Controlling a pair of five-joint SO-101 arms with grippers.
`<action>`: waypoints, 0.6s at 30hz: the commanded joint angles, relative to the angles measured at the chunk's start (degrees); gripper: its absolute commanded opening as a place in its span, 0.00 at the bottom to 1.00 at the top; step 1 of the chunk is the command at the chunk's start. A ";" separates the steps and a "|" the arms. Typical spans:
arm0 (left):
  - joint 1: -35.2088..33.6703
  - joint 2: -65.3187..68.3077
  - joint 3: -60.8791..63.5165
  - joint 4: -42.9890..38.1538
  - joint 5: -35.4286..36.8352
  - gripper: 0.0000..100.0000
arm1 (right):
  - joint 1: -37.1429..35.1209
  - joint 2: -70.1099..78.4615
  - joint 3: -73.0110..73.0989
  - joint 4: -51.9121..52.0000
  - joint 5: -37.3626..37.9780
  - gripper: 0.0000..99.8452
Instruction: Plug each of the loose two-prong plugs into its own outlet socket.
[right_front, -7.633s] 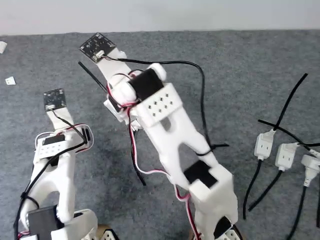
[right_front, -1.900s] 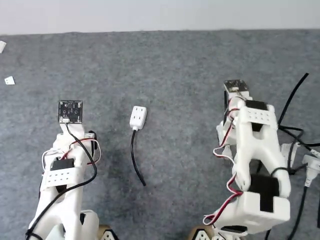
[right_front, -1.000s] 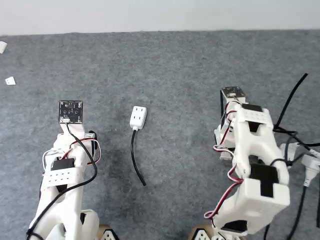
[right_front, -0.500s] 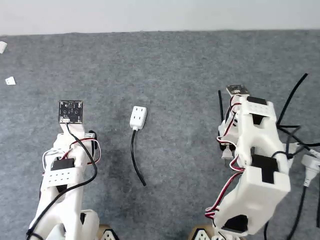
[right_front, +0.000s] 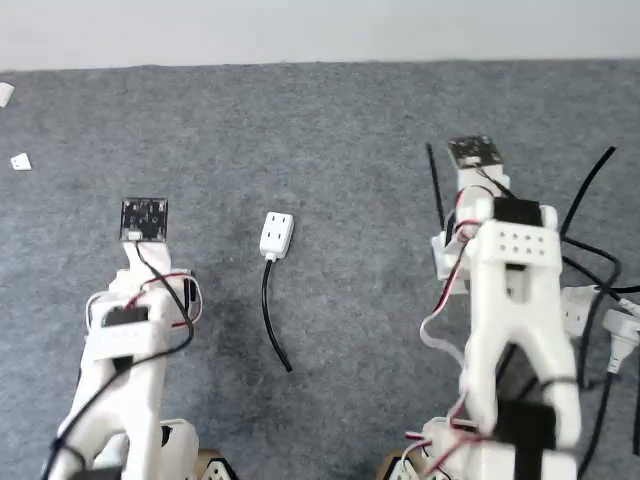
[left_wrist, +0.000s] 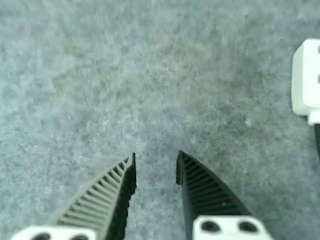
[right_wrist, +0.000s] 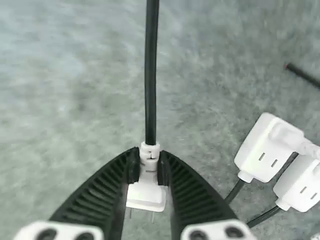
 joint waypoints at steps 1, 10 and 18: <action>1.49 9.32 -10.86 5.89 0.44 0.13 | -6.29 -11.56 0.18 2.77 -0.53 0.01; 6.95 20.48 -22.55 21.54 -21.45 0.13 | -27.30 -26.24 9.58 -3.12 -1.14 0.01; 10.37 20.75 -22.20 26.99 -36.13 0.13 | -34.51 -27.47 15.38 -8.48 -3.25 0.01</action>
